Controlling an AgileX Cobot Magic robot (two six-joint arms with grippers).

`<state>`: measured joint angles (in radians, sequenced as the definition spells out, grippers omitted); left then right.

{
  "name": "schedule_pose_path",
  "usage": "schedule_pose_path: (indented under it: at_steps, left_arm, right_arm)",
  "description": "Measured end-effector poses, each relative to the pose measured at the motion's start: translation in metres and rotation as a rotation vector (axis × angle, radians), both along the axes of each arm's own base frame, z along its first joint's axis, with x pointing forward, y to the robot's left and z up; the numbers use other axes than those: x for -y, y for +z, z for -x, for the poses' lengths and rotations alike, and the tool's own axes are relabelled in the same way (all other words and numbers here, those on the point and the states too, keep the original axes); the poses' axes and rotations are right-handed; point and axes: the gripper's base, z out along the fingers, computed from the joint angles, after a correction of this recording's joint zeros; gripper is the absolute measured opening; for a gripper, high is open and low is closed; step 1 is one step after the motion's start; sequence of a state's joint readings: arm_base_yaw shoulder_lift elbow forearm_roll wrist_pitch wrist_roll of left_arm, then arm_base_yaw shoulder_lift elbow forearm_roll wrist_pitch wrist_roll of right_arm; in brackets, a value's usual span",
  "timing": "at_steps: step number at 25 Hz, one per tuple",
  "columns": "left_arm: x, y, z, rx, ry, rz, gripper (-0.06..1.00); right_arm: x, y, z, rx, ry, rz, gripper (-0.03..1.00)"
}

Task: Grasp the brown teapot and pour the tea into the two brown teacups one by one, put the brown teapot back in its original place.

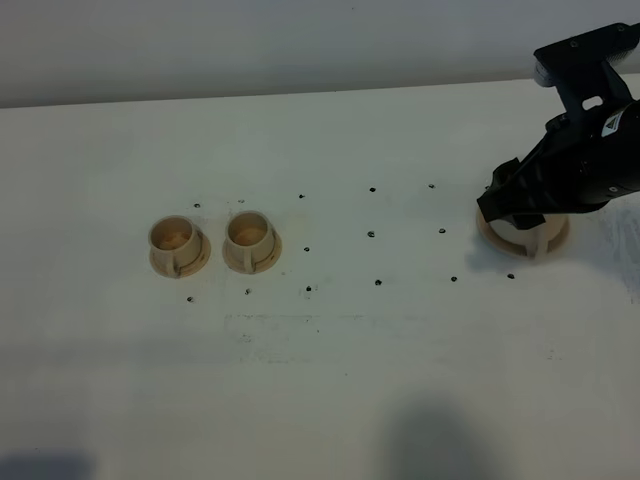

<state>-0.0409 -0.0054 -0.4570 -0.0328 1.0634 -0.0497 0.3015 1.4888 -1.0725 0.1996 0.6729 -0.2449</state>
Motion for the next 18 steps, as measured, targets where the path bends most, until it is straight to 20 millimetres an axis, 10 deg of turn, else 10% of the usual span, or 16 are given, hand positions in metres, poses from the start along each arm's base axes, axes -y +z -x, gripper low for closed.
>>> schedule_pose_path:
  at_steps: [18]
  left_arm:
    - [0.0003,0.0000,0.0000,0.000,-0.002,0.003,0.33]
  right_arm:
    - [0.0000,-0.0004,0.0007,-0.010,-0.002,-0.001,0.57]
